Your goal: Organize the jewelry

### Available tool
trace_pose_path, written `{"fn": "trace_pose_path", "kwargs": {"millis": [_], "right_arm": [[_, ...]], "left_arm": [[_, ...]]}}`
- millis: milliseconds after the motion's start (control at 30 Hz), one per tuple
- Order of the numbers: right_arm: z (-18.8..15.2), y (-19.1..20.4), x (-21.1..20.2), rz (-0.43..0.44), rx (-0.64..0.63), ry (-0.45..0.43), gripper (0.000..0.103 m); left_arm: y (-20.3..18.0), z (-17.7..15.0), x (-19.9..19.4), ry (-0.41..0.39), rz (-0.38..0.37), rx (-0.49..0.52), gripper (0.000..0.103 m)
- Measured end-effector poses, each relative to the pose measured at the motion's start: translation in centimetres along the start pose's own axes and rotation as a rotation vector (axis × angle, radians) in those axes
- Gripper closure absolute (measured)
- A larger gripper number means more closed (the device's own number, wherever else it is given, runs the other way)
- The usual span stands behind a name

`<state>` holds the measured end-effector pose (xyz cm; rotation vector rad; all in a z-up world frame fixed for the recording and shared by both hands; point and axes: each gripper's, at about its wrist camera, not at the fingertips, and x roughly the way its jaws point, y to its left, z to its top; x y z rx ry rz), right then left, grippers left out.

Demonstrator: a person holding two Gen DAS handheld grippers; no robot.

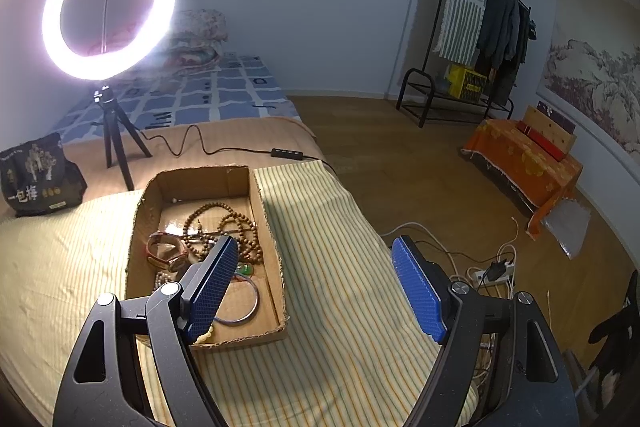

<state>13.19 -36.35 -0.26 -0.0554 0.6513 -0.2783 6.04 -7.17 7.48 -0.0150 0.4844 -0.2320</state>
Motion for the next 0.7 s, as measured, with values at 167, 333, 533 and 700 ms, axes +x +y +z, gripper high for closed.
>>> {"fn": "trace_pose_path", "kwargs": {"millis": [167, 333, 533, 700], "right_arm": [[0.0, 0.1, 0.0, -0.001, -0.006, 0.000, 0.024], [0.0, 0.1, 0.0, 0.000, -0.006, 0.000, 0.024], [0.0, 0.2, 0.0, 0.005, -0.011, -0.002, 0.024], [0.0, 0.3, 0.0, 0.005, -0.013, -0.002, 0.024]], "left_arm": [[-0.6, 0.0, 0.1, 0.011, -0.010, 0.017, 0.000], [-1.0, -0.1, 0.2, 0.020, -0.013, 0.025, 0.000], [-1.2, -0.2, 0.4, 0.028, -0.013, 0.034, 0.000], [-1.6, -0.5, 0.5, 0.026, -0.007, 0.052, 0.000]]}}
